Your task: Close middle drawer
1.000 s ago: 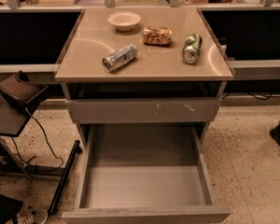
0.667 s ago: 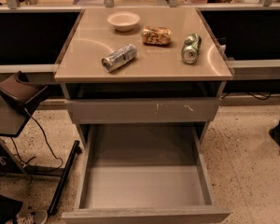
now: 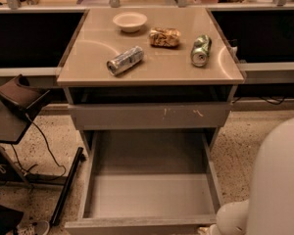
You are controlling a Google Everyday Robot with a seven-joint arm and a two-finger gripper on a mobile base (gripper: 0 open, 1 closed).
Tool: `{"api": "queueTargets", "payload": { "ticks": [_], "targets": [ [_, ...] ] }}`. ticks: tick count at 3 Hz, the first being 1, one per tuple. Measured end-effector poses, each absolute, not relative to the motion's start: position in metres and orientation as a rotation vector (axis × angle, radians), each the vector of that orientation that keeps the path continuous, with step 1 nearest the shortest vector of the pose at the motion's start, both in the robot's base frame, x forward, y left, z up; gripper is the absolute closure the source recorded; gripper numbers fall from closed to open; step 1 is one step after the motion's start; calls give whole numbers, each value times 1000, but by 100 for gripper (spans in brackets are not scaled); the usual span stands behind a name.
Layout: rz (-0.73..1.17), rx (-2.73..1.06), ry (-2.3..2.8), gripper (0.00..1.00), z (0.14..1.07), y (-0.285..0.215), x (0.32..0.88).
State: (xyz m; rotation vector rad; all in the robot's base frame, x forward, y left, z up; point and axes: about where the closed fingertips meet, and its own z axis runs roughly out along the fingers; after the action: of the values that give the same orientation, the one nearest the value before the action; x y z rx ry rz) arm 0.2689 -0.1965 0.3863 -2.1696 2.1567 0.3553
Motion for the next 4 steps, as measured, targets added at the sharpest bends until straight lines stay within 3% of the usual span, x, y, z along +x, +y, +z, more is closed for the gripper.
{"api": "queueTargets", "payload": {
  "ticks": [2,4],
  "targets": [
    [362,-1774,2119,0,449,-206,362],
    [328,-1679,2161,0,454,-228,364]
  ]
}}
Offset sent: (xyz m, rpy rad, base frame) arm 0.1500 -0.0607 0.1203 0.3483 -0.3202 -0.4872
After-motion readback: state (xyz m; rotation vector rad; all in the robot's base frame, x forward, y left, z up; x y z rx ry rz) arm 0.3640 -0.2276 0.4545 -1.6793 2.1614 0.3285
